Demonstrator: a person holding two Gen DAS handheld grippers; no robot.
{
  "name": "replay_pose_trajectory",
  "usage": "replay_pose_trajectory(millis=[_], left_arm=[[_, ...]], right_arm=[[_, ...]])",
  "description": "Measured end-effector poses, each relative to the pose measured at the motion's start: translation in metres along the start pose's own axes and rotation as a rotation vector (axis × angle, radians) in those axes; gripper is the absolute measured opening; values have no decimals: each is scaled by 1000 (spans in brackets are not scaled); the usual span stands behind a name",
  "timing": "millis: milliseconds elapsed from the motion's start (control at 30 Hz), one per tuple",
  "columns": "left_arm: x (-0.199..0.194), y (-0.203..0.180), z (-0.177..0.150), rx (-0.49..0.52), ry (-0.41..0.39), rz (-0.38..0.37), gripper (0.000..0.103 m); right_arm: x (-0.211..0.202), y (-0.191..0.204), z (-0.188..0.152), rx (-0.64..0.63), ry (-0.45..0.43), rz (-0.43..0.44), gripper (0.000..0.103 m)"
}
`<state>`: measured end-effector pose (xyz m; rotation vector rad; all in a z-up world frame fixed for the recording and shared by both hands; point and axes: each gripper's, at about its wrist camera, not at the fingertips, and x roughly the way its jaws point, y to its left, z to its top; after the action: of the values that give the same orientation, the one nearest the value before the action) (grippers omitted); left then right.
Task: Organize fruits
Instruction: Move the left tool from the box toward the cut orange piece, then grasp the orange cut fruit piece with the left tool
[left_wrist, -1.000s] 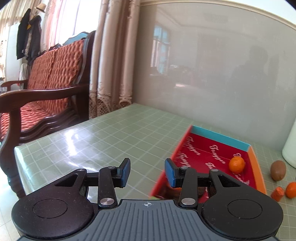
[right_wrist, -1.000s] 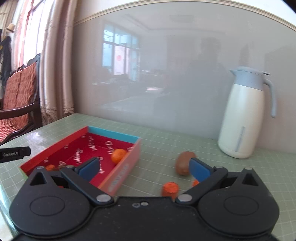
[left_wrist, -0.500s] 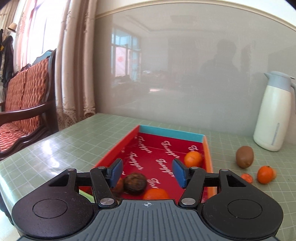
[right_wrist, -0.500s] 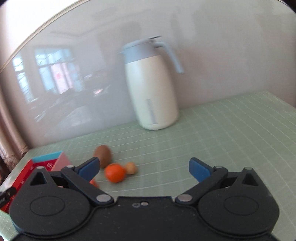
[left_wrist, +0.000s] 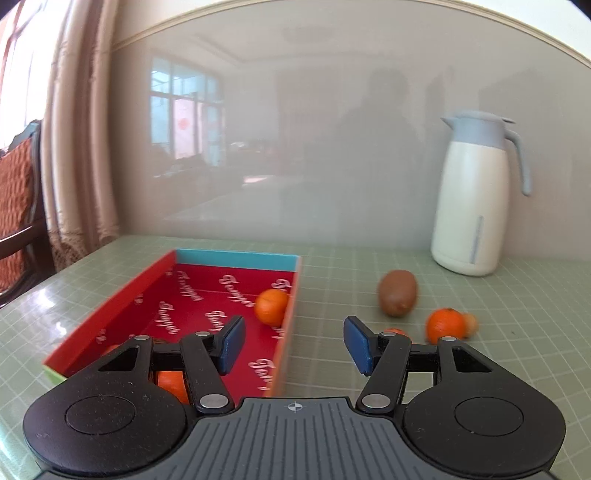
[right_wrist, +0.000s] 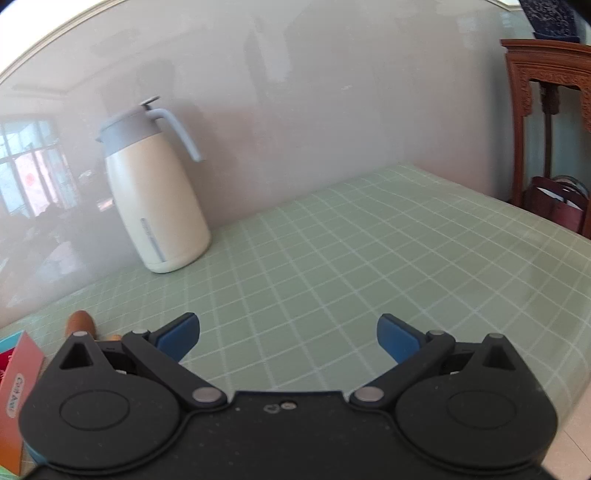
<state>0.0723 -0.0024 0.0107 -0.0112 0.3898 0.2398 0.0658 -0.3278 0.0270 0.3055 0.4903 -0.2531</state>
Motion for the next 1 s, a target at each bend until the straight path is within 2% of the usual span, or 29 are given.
replay_pose_trajectory(millis=[267,600,1000], left_arm=[[8,-41,-4,98,37,-71,59],[30,-71,-3,218,73,-108,59],[83,-82,2,181,195,-150,59]], right_arm=[[-4,-20,-2,15,0,-41,103],[-5,-6,-3,-16,1,8,103],[-1,15,-1,-63,0,51,103]])
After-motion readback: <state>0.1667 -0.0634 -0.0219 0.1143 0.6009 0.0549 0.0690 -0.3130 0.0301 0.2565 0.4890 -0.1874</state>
